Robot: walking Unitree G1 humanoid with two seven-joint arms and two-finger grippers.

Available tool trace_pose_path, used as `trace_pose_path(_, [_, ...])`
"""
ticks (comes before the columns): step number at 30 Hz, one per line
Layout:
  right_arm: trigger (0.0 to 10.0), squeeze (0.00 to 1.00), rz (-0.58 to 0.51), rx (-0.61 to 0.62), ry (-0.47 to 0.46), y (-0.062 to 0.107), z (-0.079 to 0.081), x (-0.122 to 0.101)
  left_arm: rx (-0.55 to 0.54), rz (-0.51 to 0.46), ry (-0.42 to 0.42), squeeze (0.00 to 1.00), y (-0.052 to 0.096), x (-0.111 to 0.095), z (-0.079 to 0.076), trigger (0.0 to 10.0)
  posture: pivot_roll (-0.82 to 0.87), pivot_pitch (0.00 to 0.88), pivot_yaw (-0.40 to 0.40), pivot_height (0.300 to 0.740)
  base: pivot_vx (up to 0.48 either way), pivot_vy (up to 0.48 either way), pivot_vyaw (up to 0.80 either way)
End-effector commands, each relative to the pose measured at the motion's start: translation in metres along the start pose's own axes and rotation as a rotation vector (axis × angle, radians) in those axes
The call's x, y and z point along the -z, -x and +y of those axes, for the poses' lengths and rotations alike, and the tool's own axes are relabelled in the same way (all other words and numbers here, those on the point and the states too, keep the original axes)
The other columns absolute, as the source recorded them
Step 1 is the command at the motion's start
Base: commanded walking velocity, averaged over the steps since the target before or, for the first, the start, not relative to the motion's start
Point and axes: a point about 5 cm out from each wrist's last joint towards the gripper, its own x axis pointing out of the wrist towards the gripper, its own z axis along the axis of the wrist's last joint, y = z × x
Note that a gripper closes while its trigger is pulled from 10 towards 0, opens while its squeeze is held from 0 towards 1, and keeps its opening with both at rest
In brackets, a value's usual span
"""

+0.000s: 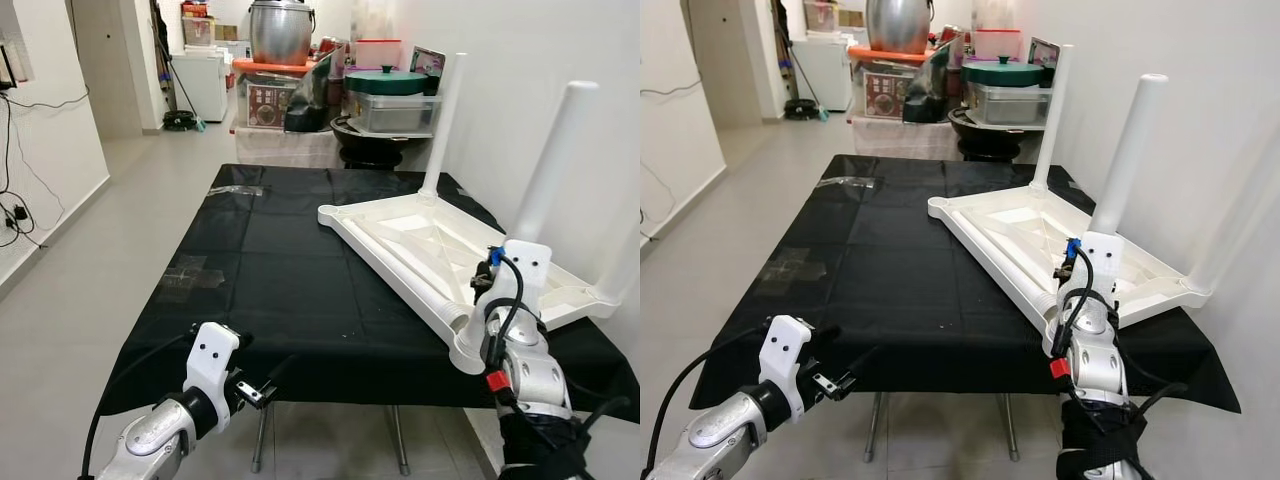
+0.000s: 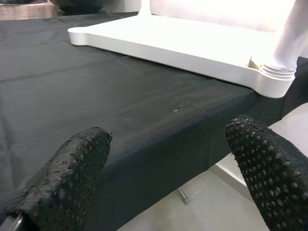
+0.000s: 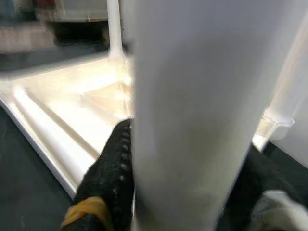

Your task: Building children table

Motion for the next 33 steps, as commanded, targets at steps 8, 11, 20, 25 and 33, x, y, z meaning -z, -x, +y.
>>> trace_pose_path(8, [10.0, 0.00, -0.219, -0.488, -0.081, -0.004, 0.024, -0.044, 0.005, 0.007, 0.001, 0.00, 0.000, 0.003, -0.001, 10.0, 0.06, 0.000, -0.065, 0.740, 0.000, 0.000, 0.00])
trace_pose_path(11, [10.0, 0.00, -0.260, -0.635, -0.017, 0.002, 0.024, -0.051, 0.007, 0.006, 0.002, 0.00, 0.000, 0.003, -0.002, 10.0, 0.06, 0.000, -0.065, 0.740, 0.000, 0.000, 0.00])
trace_pose_path(20, [8.5, 0.00, -0.280, -1.073, 0.248, 0.010, 0.017, -0.056, 0.010, 0.005, -0.004, 0.00, -0.001, 0.002, 0.000, 10.0, 0.07, 0.000, -0.069, 0.740, 0.000, 0.000, 0.00])
trace_pose_path(25, [0.0, 0.00, -0.271, -1.063, 0.275, 0.003, 0.022, -0.053, 0.008, 0.007, -0.007, 0.00, 0.001, 0.002, 0.000, 10.0, 0.07, 0.000, -0.069, 0.740, 0.000, 0.000, 0.00])
trace_pose_path(33, [0.0, 0.00, -0.251, -1.124, 0.250, 0.009, 0.024, -0.038, 0.014, 0.007, -0.002, 0.00, 0.001, 0.004, 0.000, 10.0, 0.02, 0.000, -0.043, 0.740, 0.000, 0.000, 0.00])
